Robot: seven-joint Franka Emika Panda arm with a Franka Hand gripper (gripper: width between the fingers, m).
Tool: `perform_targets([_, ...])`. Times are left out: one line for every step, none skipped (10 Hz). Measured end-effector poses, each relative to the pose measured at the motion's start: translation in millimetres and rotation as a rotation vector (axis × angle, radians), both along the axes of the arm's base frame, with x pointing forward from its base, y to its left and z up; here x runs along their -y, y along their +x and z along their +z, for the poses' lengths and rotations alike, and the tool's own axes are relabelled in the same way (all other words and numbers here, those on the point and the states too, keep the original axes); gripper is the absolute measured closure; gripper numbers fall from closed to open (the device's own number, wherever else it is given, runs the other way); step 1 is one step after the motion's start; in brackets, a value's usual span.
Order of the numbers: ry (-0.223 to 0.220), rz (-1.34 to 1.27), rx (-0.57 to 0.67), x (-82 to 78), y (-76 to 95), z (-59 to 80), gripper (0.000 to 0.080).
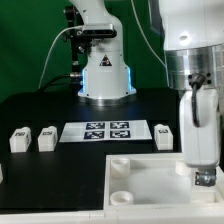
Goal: Assemble one leg
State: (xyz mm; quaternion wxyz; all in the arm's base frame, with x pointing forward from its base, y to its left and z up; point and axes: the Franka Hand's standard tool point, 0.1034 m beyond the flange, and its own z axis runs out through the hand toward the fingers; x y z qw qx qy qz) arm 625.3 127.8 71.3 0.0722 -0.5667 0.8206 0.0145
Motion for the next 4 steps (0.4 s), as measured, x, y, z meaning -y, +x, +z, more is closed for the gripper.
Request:
perform_targets([0.005, 0.011, 0.002, -6.5, -5.2, 7.1, 0.0155])
perform_targets([0.010, 0.017, 0.002, -11.0, -7.5, 11.9, 0.0155])
perform_targets([0.010, 0.019, -0.004, -11.9, -8.4, 10.6, 0.0150])
perform_targets([0.009, 0.020, -0.005, -11.4, -8.7, 9.2, 0.0150])
